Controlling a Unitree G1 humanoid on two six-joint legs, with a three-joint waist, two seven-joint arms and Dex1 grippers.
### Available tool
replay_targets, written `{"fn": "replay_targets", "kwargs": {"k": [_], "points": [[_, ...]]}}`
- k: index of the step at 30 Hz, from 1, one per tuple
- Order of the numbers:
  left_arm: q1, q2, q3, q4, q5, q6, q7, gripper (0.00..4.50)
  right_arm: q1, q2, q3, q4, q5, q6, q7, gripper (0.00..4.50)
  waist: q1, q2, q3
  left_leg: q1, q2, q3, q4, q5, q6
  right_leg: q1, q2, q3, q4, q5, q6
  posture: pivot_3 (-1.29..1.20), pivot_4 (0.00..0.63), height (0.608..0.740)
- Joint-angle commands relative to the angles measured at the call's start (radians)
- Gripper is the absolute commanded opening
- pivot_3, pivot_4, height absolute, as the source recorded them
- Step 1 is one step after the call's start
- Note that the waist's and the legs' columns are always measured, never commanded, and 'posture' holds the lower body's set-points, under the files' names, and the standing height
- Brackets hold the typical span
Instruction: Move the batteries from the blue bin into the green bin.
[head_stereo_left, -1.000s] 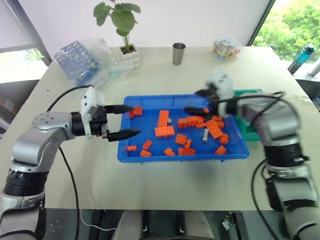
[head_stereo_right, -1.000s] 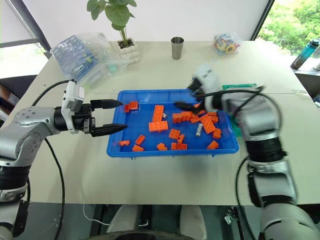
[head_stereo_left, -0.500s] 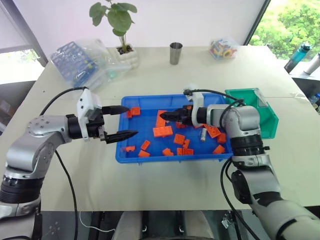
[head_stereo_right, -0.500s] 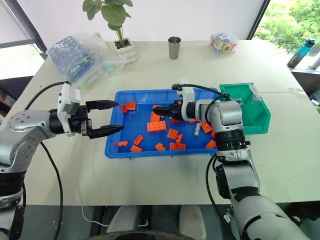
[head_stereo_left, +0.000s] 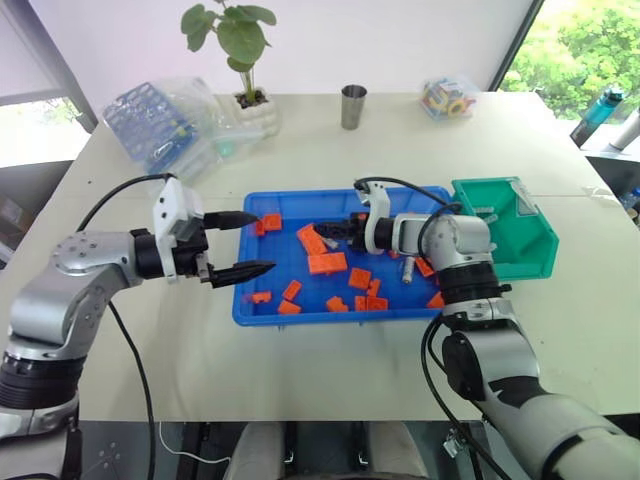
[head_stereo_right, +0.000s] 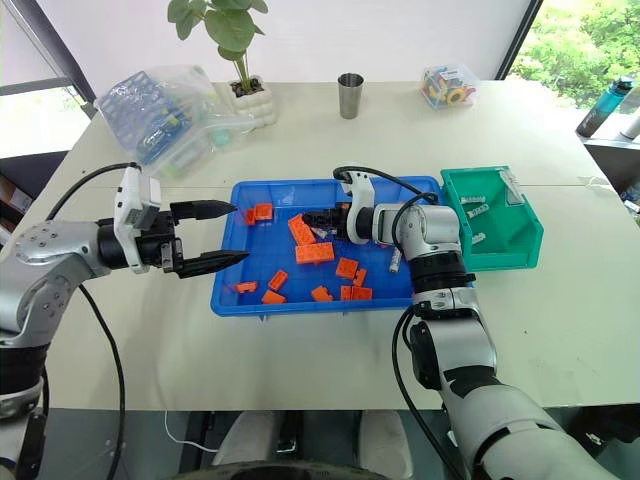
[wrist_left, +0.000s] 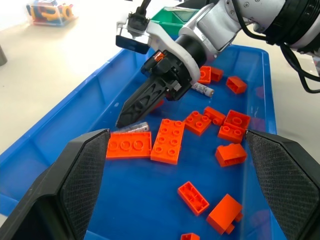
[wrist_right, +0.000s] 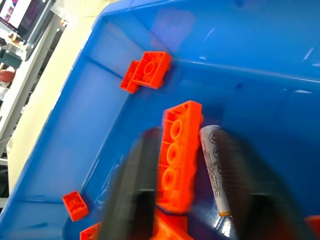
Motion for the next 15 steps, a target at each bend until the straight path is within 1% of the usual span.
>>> {"fn": "replay_targets", "kwargs": {"k": [1,3,5,9,15], "points": [[-0.012,0.013,0.026,-0.023,-0.003,-0.019,-0.001,4.5,-0.028,0.007,-0.024,-0.069,0.051,0.002,0.01,0.05,0.0,0.0,0.0,0.0,0.0,0.0,0.0,0.0,0.0,0.0,0.0,0.0,0.0,0.0,0.0,0.0,0.15,0.716],[-0.017,0.012,0.023,-0.019,-0.001,-0.021,-0.001,4.5,-0.026,0.006,-0.007,-0.097,0.055,0.001,0.012,0.05,0.0,0.0,0.0,0.0,0.0,0.0,0.0,0.0,0.0,0.0,0.0,0.0,0.0,0.0,0.0,0.0,0.15,0.716],[-0.02,0.009,0.02,-0.018,0.001,-0.022,0.0,4.5,-0.015,-0.004,0.042,-0.141,0.03,-0.037,0.019,0.05,0.0,0.0,0.0,0.0,0.0,0.0,0.0,0.0,0.0,0.0,0.0,0.0,0.0,0.0,0.0,0.0,0.15,0.716],[-0.026,0.006,0.015,-0.016,0.002,-0.024,0.0,4.5,0.017,-0.124,0.296,-0.266,-0.169,-0.225,0.049,0.05,0.001,0.0,0.0,0.0,0.0,0.0,0.0,0.0,0.0,-0.001,0.0,0.0,0.0,0.0,0.0,0.0,0.15,0.716],[-0.026,0.008,0.012,-0.01,0.005,-0.033,-0.004,4.5,0.082,-0.27,0.509,-0.374,-0.352,-0.431,0.119,0.05,0.002,0.0,0.0,0.0,-0.001,0.0,0.0,0.0,0.0,-0.001,0.0,0.0,-0.001,0.0,0.0,0.0,0.15,0.716]]}}
